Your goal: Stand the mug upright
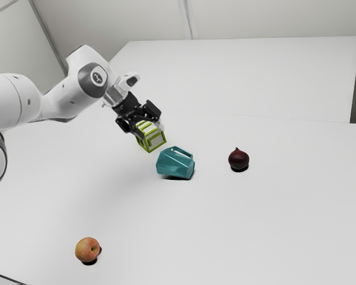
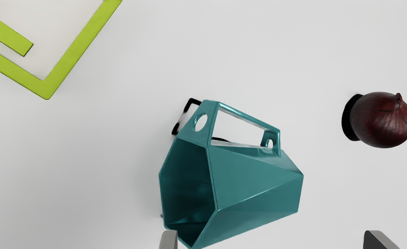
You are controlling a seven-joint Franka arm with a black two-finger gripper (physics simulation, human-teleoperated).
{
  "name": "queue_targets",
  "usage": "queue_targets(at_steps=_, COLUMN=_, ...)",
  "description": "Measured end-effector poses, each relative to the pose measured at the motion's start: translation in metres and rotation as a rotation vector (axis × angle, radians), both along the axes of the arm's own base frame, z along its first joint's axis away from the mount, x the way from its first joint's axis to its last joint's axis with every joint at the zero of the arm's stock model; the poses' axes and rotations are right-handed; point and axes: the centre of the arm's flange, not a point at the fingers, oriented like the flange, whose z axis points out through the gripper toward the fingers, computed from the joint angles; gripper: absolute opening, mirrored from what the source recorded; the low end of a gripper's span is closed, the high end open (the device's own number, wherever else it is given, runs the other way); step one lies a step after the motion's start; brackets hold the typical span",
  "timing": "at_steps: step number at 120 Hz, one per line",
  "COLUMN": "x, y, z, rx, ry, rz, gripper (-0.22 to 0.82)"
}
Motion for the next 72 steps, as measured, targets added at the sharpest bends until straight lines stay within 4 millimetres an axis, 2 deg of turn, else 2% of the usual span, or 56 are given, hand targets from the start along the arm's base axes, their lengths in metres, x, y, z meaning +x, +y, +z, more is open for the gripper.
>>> queue_targets(at_steps=27, x=0.007, y=0.008, z=-0.032, rx=-0.117, ry=-0.039, rz=0.02, gripper=0.58)
queue_targets(at_steps=72, x=-0.011, y=0.012, z=-0.088, rx=-0.244, ry=-0.048, rz=0.018, gripper=0.58)
